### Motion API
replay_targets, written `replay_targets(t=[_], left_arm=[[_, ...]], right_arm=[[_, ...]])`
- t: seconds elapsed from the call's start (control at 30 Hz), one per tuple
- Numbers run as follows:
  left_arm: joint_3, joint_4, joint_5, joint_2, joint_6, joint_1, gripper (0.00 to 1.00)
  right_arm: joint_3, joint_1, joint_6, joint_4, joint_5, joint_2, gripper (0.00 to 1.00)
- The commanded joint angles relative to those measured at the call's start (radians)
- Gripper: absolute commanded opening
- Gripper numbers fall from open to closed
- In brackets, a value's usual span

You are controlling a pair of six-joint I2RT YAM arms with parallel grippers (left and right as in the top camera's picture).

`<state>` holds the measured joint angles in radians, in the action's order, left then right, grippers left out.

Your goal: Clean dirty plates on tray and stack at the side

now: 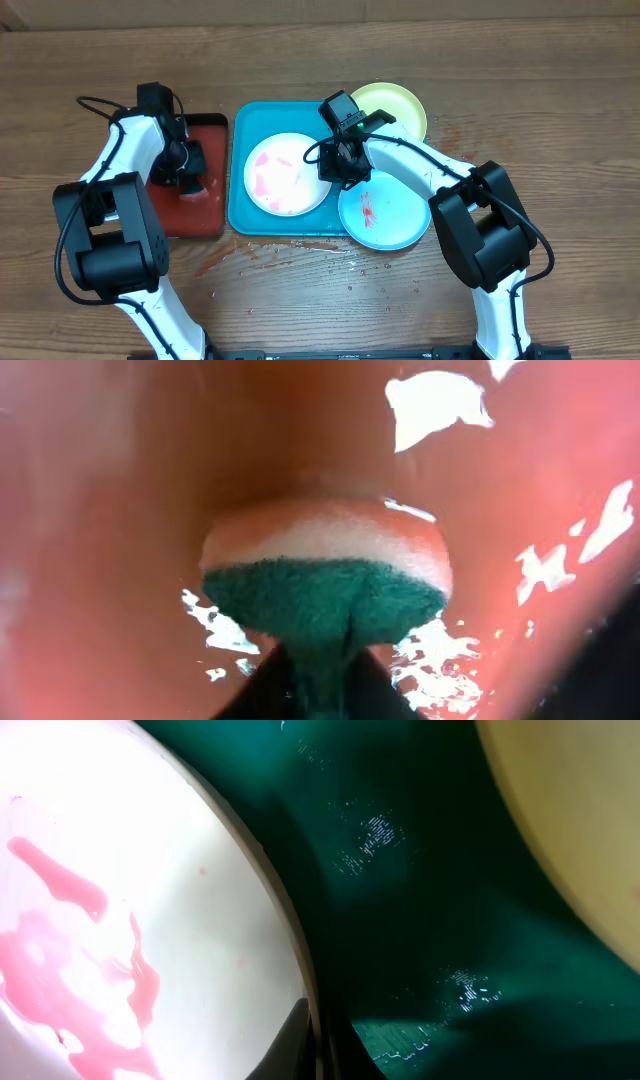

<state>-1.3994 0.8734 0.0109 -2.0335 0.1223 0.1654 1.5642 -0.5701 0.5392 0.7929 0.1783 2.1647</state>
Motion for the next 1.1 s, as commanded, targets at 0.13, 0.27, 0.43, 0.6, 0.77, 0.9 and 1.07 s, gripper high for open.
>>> replay_targets(t=[0.13, 0.27, 0.43, 0.6, 0.77, 0.9, 1.07], left_arm=[[-0.063, 0.090, -0.004, 0.001, -0.010, -0.002, 1.00], [-0.286, 0.273, -0.004, 0.001, -0.010, -0.002, 1.00], [-0.517, 0.447, -0.019, 0.002, -0.010, -0.004, 1.00], [-0.694, 0.556, -0.092, 0.001, -0.010, -0.004, 1.00], [-0.713, 0.551, -0.198, 0.001, -0.010, -0.004, 1.00], [-0.713, 0.551, -0.218, 0.001, -0.010, -0.004, 1.00], [-0.712, 0.551, -0.218, 0.001, -0.010, -0.004, 1.00]], right_arm=[[-0.026, -0.007, -0.024, 0.007, -0.020, 0.040, 0.04], [-0.026, -0.007, -0.050, 0.002, -0.020, 0.040, 0.04], [-0.006, -0.007, -0.059, 0.023, -0.020, 0.035, 0.04], [0.085, -0.007, -0.098, 0.124, -0.126, -0.017, 0.04], [0.173, -0.007, -0.099, 0.222, -0.248, -0.061, 0.04], [0.229, -0.010, -0.099, 0.275, -0.350, -0.097, 0.04], [0.235, -0.032, -0.099, 0.281, -0.451, -0.133, 0.04]])
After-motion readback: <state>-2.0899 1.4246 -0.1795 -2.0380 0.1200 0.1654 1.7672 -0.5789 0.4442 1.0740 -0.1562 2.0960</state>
